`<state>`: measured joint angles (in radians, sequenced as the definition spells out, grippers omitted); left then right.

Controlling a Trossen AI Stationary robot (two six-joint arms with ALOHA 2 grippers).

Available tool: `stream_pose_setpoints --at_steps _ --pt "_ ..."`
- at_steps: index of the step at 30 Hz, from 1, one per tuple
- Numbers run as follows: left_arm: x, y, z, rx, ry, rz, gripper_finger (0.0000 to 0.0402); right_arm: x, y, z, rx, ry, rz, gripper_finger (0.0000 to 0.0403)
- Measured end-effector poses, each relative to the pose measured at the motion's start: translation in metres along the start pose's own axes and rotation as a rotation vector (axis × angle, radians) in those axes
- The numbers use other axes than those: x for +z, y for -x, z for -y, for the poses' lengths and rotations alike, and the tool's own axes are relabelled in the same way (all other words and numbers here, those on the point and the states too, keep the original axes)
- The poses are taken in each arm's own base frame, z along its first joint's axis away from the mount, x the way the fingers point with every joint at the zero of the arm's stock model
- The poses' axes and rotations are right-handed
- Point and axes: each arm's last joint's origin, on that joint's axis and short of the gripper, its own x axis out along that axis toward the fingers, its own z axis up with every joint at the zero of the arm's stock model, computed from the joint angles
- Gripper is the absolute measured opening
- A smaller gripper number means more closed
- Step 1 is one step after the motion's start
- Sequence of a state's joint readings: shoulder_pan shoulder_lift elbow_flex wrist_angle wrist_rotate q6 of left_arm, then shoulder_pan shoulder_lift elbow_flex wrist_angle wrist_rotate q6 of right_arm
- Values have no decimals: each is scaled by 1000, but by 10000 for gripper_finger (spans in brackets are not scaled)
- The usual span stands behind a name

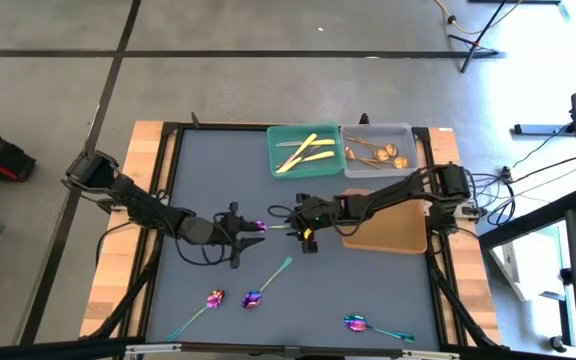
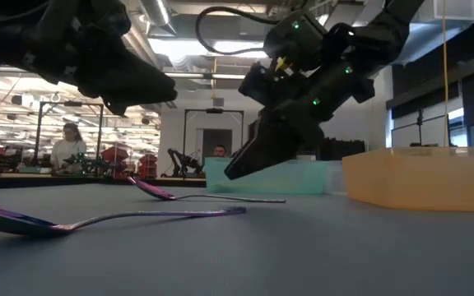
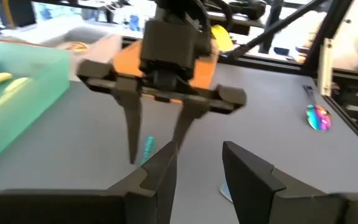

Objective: Sort silverware by color (type)
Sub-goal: Put the iridescent spoon into the orange bin

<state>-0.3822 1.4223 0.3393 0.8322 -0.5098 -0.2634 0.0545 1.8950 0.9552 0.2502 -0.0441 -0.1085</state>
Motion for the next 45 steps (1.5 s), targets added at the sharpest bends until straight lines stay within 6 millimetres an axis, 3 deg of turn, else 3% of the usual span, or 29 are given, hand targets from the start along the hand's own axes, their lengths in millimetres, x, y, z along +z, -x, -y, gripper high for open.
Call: stream_pose_setpoints --at_steps 13,19,25,29,37,45 --pt "2 0 0 27 9 24 124 -1 -16 2 -22 3 90 170" --pt "4 0 0 23 16 41 124 -16 -30 2 -36 2 31 170" --pt "4 0 0 30 17 44 124 -16 -33 3 -78 8 19 167" --pt "4 0 -1 37 17 46 124 -16 -33 3 -72 19 16 131" --pt "4 0 -1 47 18 49 124 -21 -35 13 -37 33 2 13" --pt "4 0 -1 47 17 49 124 -21 -35 15 -31 59 -2 16"
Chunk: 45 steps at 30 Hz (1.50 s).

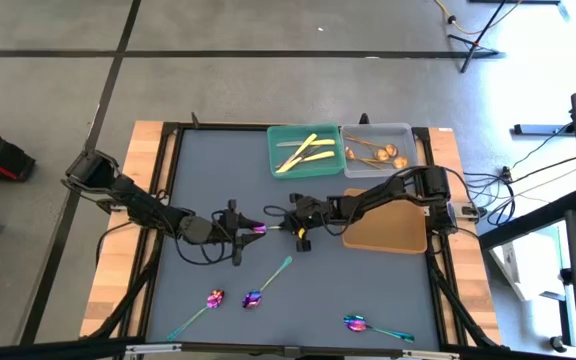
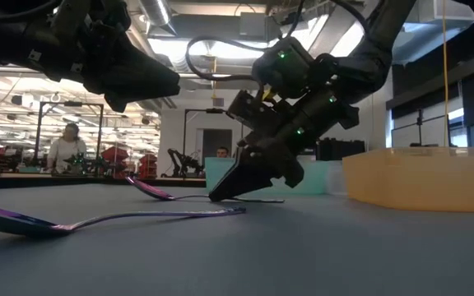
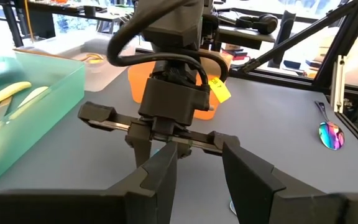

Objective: Sort silverware by color (type)
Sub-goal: Put the iridescent spoon into the orange bin

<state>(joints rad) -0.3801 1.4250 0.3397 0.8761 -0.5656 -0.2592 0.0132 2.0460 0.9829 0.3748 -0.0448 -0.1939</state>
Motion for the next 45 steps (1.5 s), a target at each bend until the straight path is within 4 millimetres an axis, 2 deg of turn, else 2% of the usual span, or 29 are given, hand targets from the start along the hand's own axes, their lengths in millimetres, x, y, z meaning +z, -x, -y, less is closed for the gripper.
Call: stream_pose_setpoints --at_steps 6,12,19,33,40,45 --pt "0 0 0 0 0 0 124 2 3 1 -5 23 -8 5" --pt "-1 2 3 -13 -2 -2 124 9 20 2 -15 23 -60 3" --pt "-4 9 15 -75 37 -15 124 25 47 5 -57 18 -78 4" --pt "-9 4 25 -102 65 -4 124 63 116 -26 -132 74 -34 0" --pt "-10 7 35 -161 53 -25 124 59 153 -30 -185 21 3 1" --pt "-11 8 36 -166 43 -38 124 48 169 -29 -197 -30 -1 0"
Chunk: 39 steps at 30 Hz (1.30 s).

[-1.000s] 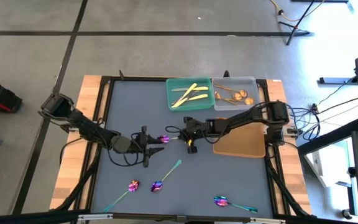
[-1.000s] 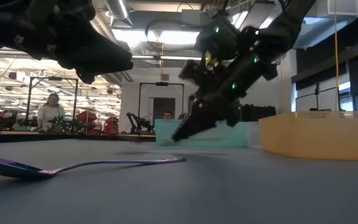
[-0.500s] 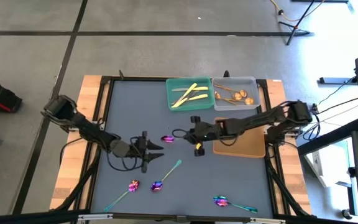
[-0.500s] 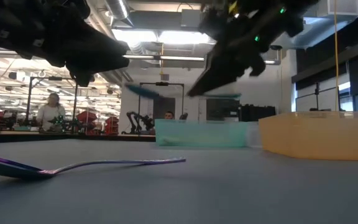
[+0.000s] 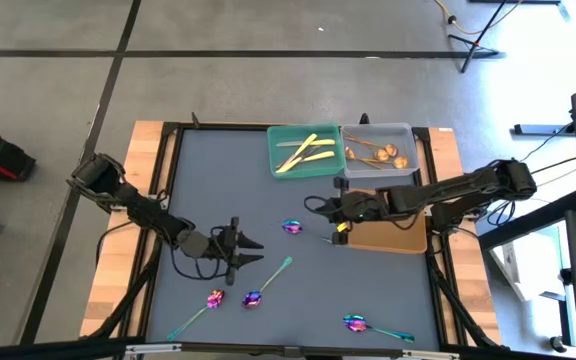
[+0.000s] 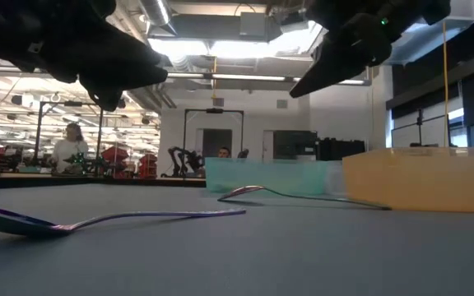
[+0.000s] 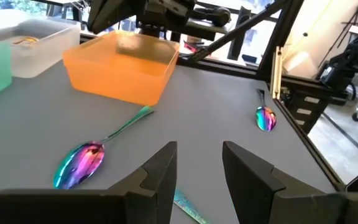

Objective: Sort silverware by color (type)
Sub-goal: Put the iridescent spoon into the orange bin

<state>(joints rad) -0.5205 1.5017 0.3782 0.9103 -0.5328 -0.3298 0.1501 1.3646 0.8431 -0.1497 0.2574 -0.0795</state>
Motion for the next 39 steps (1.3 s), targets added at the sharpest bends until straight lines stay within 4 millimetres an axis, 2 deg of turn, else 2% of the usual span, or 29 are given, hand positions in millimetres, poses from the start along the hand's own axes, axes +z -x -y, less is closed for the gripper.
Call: stream_pose_setpoints --at_steps 5,13,16,20,23,27,31,39 --pt "0 -1 -2 14 -1 1 124 -8 -4 -5 106 -20 5 0" --pt "4 -5 -9 45 -11 18 124 -15 -33 -14 159 -27 17 11" --pt "4 -5 -11 52 -9 21 124 -18 -46 -18 159 -27 28 46" --pt "5 -6 -11 52 -8 21 124 -17 -62 -22 156 -33 66 123" --pt "4 -5 -10 46 -8 20 124 -11 -73 -25 155 -33 80 180" --pt "5 -5 -10 44 -8 20 124 -5 -89 -27 153 -29 67 232" --pt "5 -5 -10 41 -7 21 124 -3 -103 -25 143 -9 54 254" --pt "4 -5 -10 38 -8 20 124 -11 -118 -21 220 -24 15 257"
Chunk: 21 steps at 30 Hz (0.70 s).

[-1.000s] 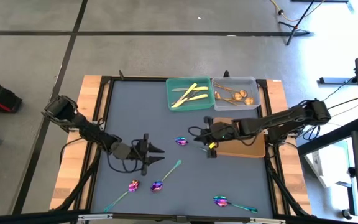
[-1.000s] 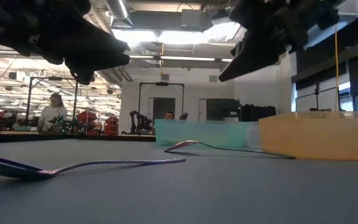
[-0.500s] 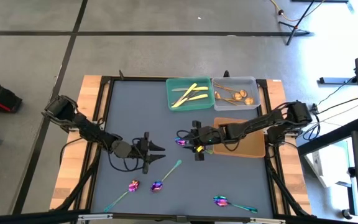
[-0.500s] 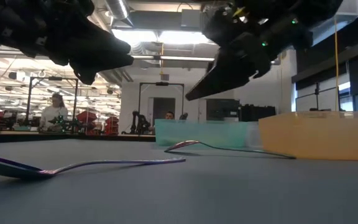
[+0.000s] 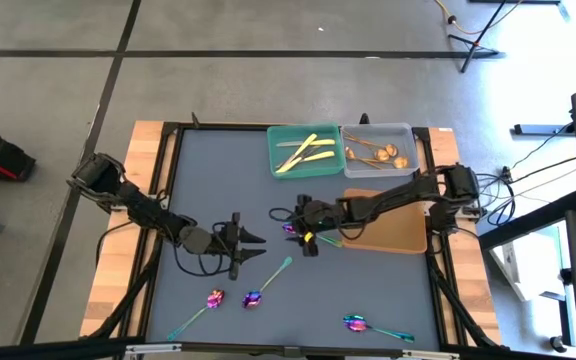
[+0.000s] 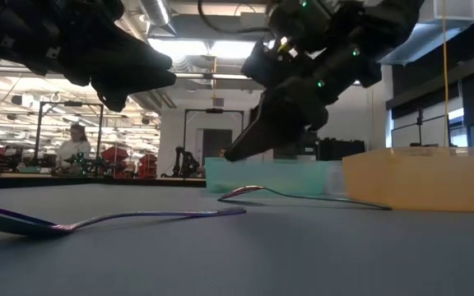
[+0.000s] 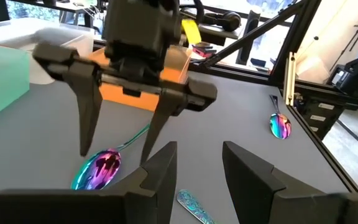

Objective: Sort silverware by color (type)
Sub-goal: Put the iridescent spoon into the orange bin

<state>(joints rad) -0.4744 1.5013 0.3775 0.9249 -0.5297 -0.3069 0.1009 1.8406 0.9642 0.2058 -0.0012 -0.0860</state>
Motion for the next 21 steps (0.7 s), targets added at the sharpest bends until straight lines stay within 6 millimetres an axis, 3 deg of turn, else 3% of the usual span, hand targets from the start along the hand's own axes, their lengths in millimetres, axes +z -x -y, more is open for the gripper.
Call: stream_pose_setpoints --at_steps 7,11,21 --pt "1 0 0 -1 6 5 124 -15 -16 4 -55 -6 -48 257" --pt "0 0 0 -1 8 5 124 -22 -14 12 -148 -11 -129 257" --pt "-2 1 2 -5 -7 -18 124 -17 3 12 -144 -4 -185 257"
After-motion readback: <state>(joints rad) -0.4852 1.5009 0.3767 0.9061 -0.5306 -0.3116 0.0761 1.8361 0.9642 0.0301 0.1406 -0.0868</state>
